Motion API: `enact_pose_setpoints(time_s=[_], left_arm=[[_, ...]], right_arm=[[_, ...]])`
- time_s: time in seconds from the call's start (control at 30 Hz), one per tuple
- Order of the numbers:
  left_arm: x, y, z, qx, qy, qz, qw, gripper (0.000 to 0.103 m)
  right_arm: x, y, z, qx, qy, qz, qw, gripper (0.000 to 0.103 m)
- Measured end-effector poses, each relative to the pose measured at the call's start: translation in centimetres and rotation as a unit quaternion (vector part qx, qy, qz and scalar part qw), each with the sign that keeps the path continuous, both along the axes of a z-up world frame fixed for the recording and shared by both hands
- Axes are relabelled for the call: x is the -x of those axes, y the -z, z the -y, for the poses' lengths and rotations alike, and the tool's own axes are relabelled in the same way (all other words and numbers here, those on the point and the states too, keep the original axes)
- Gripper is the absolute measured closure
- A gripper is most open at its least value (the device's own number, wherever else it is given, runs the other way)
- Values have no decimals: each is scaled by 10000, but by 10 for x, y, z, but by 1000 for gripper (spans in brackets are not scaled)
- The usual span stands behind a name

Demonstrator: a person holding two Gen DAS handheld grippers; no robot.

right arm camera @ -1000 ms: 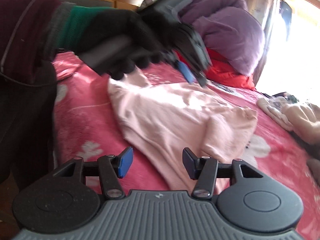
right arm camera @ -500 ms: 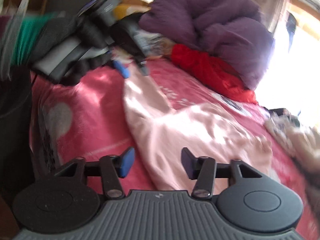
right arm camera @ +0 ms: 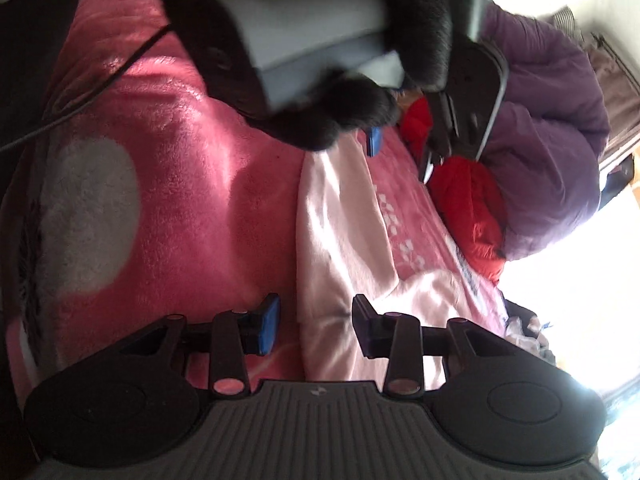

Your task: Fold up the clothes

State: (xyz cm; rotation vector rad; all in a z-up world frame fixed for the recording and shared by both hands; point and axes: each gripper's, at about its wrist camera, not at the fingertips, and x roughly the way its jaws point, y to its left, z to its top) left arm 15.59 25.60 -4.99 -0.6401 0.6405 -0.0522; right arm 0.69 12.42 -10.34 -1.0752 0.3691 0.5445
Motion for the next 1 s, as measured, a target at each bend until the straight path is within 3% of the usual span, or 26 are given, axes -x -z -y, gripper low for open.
enact_pose_setpoints(time_s=[0.13,0.2,0.23,0.3,0.5,0.7,0.87,1.0], left_arm=[[-12,3,2,125,146,-101,9998,57],[-23,3,6,138,328,-148,9993,57],[-30,1,10,24,458,-142,9988,57],[-44,-2,20,-230,676,-119,9974,57],[-86,1,50,-328,1151,-223,9926,58],[-121,10,78,-463,1403,-518,9877,61],[-127,5,50,-401,1000,-572,9925,62],[-102,-15,-11,-456,107,-552,9974,60]], right_arm=[[-6,-1,-5,-60,14,6,10000,64],[-10,-9,0,-356,146,-99,9992,73],[-12,-13,5,-537,221,-109,9983,85],[-15,-22,15,-952,386,-186,9945,87],[-25,-41,38,-2077,912,-650,9718,90],[-20,-40,54,-2545,1006,-817,9583,91],[-22,-37,59,-2715,1074,-951,9517,92],[-23,-36,56,-2720,1084,-1033,9506,92]])
